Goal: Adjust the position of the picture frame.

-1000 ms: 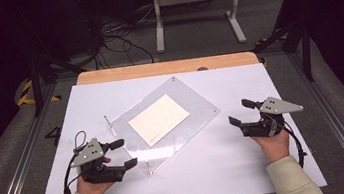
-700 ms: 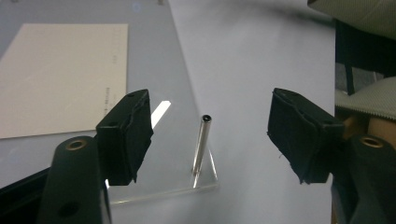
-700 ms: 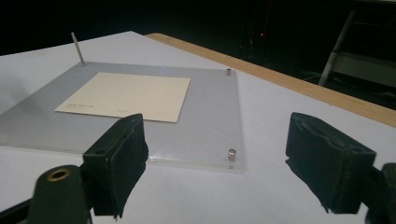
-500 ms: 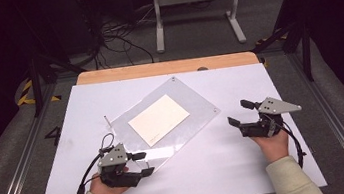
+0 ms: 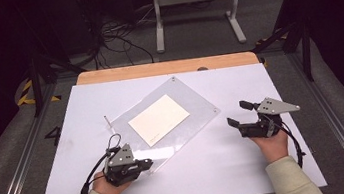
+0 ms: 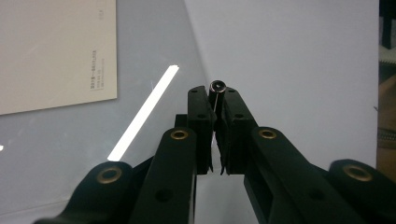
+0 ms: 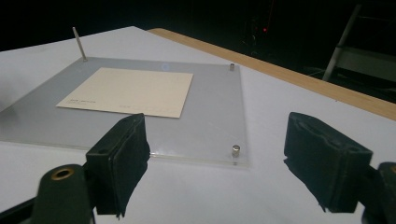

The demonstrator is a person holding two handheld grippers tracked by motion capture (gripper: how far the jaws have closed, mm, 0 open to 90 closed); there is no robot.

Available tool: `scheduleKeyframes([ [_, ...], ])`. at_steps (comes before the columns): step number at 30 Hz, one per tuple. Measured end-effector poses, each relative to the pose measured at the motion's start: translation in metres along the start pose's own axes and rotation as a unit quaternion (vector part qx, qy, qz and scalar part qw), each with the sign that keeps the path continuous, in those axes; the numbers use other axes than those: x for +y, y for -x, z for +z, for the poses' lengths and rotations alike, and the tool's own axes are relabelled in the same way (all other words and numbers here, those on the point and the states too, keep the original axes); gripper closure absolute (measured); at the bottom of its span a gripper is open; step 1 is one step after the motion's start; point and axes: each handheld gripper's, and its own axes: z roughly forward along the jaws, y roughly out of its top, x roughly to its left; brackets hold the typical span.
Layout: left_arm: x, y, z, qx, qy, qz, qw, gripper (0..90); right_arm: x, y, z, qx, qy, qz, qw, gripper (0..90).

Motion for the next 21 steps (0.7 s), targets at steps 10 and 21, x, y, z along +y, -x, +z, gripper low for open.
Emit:
scheduleKeyframes([
  [10, -0.016, -0.022, -0.028, 0.032, 0.016, -0.049, 0.9982, 84.9, 0.000, 0.000, 0.000, 0.006, 0.003, 0.005, 1.0000, 23.1],
  [21, -0.037, -0.050, -0.056, 0.121, 0.041, -0.117, 0.9849, 84.8, 0.000, 0.001, 0.000, 0.017, 0.002, 0.011, 0.9998, 30.2],
])
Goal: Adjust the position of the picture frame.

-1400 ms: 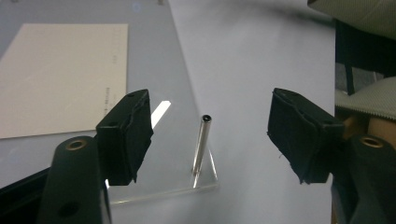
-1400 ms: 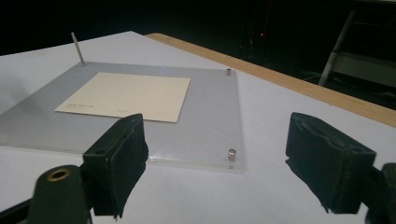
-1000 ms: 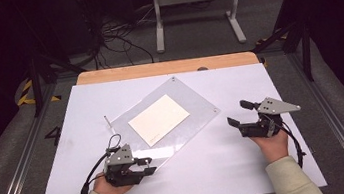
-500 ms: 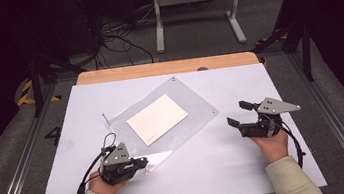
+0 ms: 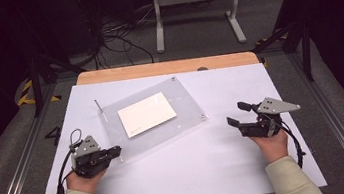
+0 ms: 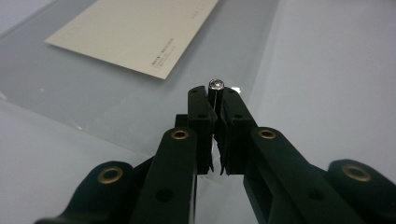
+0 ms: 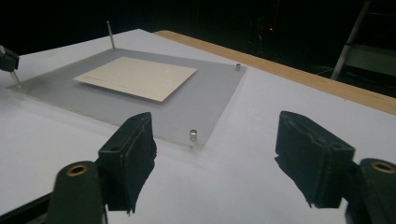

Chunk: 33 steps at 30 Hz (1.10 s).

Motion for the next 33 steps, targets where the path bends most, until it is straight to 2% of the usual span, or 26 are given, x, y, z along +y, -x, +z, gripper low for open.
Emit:
scheduleKeyframes([
  [3, -0.003, -0.009, -0.002, 0.028, 0.005, -0.019, 0.9994, 84.9, 0.000, -0.002, 0.002, 0.006, -0.005, -0.007, 1.0000, 33.9],
  [6, -0.005, -0.014, -0.004, 0.051, 0.014, -0.041, 0.9978, 84.9, 0.001, -0.004, 0.004, 0.015, -0.014, -0.017, 0.9996, 40.0],
  [11, -0.009, -0.020, -0.003, 0.085, 0.018, -0.058, 0.9945, 84.9, 0.001, -0.008, 0.010, 0.021, -0.033, -0.036, 0.9986, 45.2],
  [16, -0.012, -0.025, 0.001, 0.085, 0.002, -0.067, 0.9941, 84.0, 0.001, -0.013, 0.015, 0.031, -0.044, -0.045, 0.9975, 46.9],
  [19, -0.013, -0.026, 0.001, 0.083, 0.003, -0.072, 0.9940, 83.2, 0.002, -0.014, 0.019, 0.034, -0.052, -0.048, 0.9969, 48.7],
  [20, -0.013, -0.027, 0.000, 0.076, 0.006, -0.075, 0.9943, 82.4, 0.003, -0.015, 0.020, 0.035, -0.053, -0.048, 0.9968, 49.6],
  [23, -0.013, -0.027, 0.000, 0.055, 0.013, -0.085, 0.9948, 64.6, 0.006, -0.015, 0.023, 0.047, -0.061, -0.046, 0.9960, 53.8],
  [27, -0.012, -0.021, -0.001, 0.061, 0.015, -0.070, 0.9955, 53.8, 0.015, -0.016, 0.031, 0.065, -0.079, -0.053, 0.9933, 58.7],
  [30, -0.011, -0.021, -0.002, 0.063, 0.016, -0.069, 0.9955, 50.4, 0.021, -0.020, 0.047, 0.086, -0.107, -0.061, 0.9887, 59.0],
  [33, -0.012, -0.023, -0.003, 0.064, 0.017, -0.075, 0.9950, 48.8, 0.026, -0.024, 0.067, 0.107, -0.142, -0.075, 0.9813, 59.0],
])
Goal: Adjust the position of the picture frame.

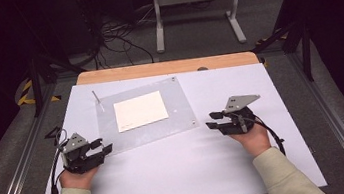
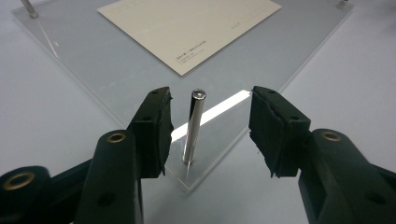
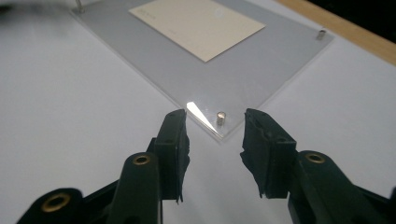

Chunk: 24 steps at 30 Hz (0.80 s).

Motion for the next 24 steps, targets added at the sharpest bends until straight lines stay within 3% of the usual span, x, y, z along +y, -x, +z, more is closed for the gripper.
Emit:
scheduleKeyframes([
  [6, -0.001, -0.003, -0.002, 0.000, 0.007, -0.004, 1.0000, 46.7, 0.012, 0.007, 0.024, 0.021, -0.027, -0.001, 0.9994, 60.8],
  [12, -0.001, -0.004, -0.003, -0.002, 0.008, -0.006, 0.9999, 45.1, 0.017, 0.016, 0.044, 0.027, -0.043, 0.006, 0.9987, 63.3],
  [24, -0.001, -0.004, -0.003, -0.004, 0.009, -0.010, 0.9999, 44.7, 0.007, 0.026, 0.077, 0.026, -0.071, 0.022, 0.9969, 67.3],
])
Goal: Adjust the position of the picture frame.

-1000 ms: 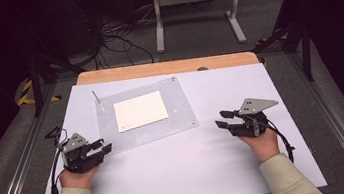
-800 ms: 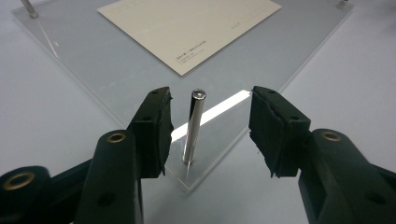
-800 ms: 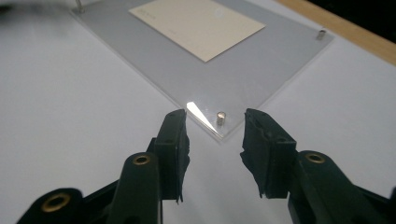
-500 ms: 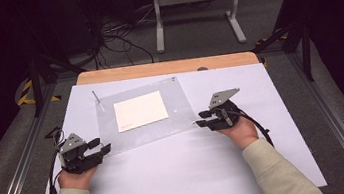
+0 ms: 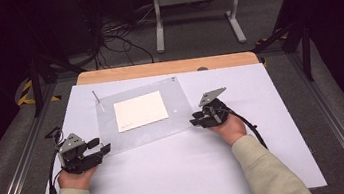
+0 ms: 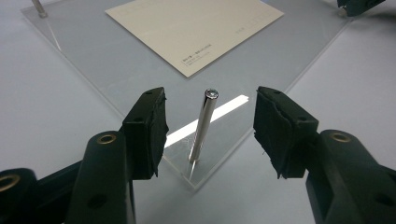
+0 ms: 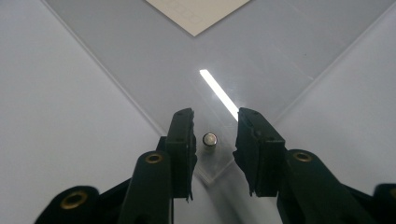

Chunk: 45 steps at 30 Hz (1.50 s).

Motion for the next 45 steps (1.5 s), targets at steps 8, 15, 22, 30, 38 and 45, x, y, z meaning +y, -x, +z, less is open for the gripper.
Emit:
scheduleKeyframes([
  [8, 0.000, -0.001, 0.000, 0.004, -0.002, -0.002, 1.0000, 46.2, 0.002, -0.003, 0.002, -0.001, -0.004, -0.022, 0.9998, 82.0],
  [15, 0.000, 0.000, 0.000, 0.006, -0.002, -0.003, 1.0000, 46.3, 0.005, -0.005, 0.001, -0.002, -0.015, -0.034, 0.9993, 82.8],
  [22, -0.002, -0.002, -0.003, 0.010, 0.002, -0.007, 0.9999, 47.7, 0.002, -0.025, -0.004, 0.046, -0.035, -0.060, 0.9965, 82.8],
  [30, -0.008, -0.008, -0.019, 0.027, 0.013, -0.030, 0.9991, 45.7, -0.007, -0.064, -0.010, 0.092, -0.035, -0.087, 0.9913, 82.7],
  [38, -0.017, -0.014, -0.034, 0.029, 0.019, -0.052, 0.9980, 45.0, -0.015, -0.098, -0.016, 0.132, -0.042, -0.092, 0.9860, 89.6],
  [45, -0.019, -0.014, -0.042, 0.031, 0.020, -0.053, 0.9979, 46.8, -0.015, -0.130, -0.018, 0.160, -0.034, -0.137, 0.9769, 84.3],
])
